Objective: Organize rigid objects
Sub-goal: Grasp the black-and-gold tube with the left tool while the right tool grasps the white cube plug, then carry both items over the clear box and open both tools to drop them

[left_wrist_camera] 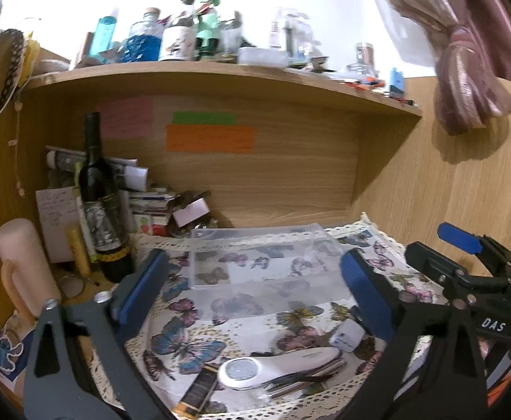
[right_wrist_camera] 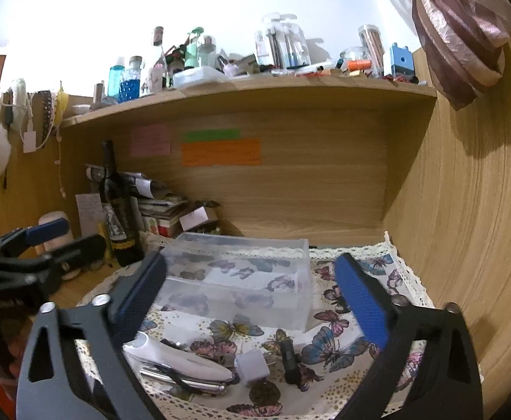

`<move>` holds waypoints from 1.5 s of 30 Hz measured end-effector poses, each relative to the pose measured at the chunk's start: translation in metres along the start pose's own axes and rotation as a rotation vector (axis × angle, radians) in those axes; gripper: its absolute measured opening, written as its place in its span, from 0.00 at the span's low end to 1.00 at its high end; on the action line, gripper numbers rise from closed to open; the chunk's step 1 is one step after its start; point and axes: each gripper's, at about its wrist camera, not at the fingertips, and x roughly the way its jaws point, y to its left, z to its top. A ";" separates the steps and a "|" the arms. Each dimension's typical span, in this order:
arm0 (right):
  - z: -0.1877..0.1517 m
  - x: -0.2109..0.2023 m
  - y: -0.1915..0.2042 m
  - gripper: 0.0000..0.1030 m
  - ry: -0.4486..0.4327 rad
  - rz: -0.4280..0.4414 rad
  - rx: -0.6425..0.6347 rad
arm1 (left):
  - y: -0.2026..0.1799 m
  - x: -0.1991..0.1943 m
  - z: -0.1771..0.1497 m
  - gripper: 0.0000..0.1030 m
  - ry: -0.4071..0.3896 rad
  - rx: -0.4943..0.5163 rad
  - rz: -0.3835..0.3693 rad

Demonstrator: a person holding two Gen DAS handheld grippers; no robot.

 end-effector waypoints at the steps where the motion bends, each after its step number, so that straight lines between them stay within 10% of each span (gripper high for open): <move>1: -0.002 0.003 -0.002 0.81 0.013 0.000 0.005 | 0.004 0.002 0.000 0.81 0.013 -0.005 0.013; 28: -0.077 0.071 -0.017 0.49 0.395 0.053 0.005 | 0.068 0.047 -0.114 0.57 0.462 -0.074 0.060; 40: -0.091 0.103 -0.018 0.36 0.495 0.063 0.014 | 0.051 0.070 -0.123 0.22 0.477 0.023 0.009; 45: -0.085 0.101 -0.020 0.32 0.477 0.059 0.024 | 0.057 0.072 -0.119 0.22 0.476 0.008 0.018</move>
